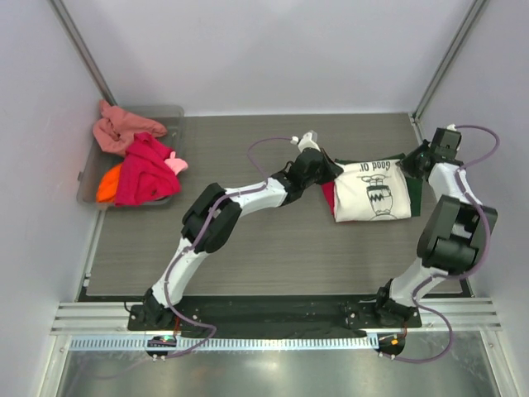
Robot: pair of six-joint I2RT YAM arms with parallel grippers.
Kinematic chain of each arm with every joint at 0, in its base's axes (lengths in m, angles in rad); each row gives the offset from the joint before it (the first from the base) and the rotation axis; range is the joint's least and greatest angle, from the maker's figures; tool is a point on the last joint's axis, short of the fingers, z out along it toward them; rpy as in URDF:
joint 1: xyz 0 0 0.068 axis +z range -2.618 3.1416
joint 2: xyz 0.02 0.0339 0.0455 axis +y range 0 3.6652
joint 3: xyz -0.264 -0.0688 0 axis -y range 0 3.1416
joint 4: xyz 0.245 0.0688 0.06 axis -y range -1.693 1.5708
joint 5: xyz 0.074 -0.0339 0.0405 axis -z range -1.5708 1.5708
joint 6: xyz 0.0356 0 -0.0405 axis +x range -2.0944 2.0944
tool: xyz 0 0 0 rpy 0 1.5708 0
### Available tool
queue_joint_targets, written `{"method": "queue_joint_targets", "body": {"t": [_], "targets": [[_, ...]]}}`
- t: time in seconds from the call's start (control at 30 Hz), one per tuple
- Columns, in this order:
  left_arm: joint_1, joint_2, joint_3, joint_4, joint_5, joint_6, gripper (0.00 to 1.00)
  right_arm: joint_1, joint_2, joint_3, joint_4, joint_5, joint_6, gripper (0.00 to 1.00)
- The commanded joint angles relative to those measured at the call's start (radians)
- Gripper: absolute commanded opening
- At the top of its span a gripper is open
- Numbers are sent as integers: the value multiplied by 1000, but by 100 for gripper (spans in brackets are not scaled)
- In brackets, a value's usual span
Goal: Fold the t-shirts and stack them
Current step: Neatly place the folded tshirt to the corner, then reset both grippers
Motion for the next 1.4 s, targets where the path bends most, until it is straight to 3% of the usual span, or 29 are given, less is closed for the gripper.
{"method": "queue_joint_targets", "body": {"t": [0.0,0.07,0.1,0.13,0.2,0.23,0.3,0.37,0.43,0.57,0.63,0.73,0.87,0.97,1.17,1.37], "targets": [[32,69,77,79,-45,26,1,18,100,82,184,-52,56,3],[45,105,116,79,-59,63,5,41,197,125,273,-90,55,20],[50,125,160,67,-62,77,10,48,226,149,272,-90,50,45],[55,158,183,64,-62,101,33,52,258,171,247,-83,55,61],[58,180,244,-17,-88,167,55,54,289,208,218,-52,61,85],[59,178,243,-37,-99,193,65,58,277,205,203,-28,52,86],[59,114,199,-71,-161,246,72,66,195,171,189,52,10,88],[59,-3,69,-51,-208,266,89,86,94,142,149,101,-31,88],[59,-88,-11,-59,-279,287,97,100,23,116,124,147,-51,88],[64,-252,-119,-182,-343,336,100,121,-135,1,121,79,-57,86],[73,-331,-145,-223,-332,358,100,120,-198,-44,129,-60,-27,83],[79,-441,-237,-270,-309,376,99,120,-276,-177,230,-269,63,63],[84,-581,-366,-303,-303,359,99,126,-352,-442,507,-452,266,25],[84,-670,-458,-315,-295,346,98,161,-375,-557,682,-504,346,11],[85,-780,-578,-339,-338,369,98,198,-281,-680,1008,-571,460,1],[87,-796,-622,-398,-398,424,98,198,2,-749,1239,-560,472,1]]}}
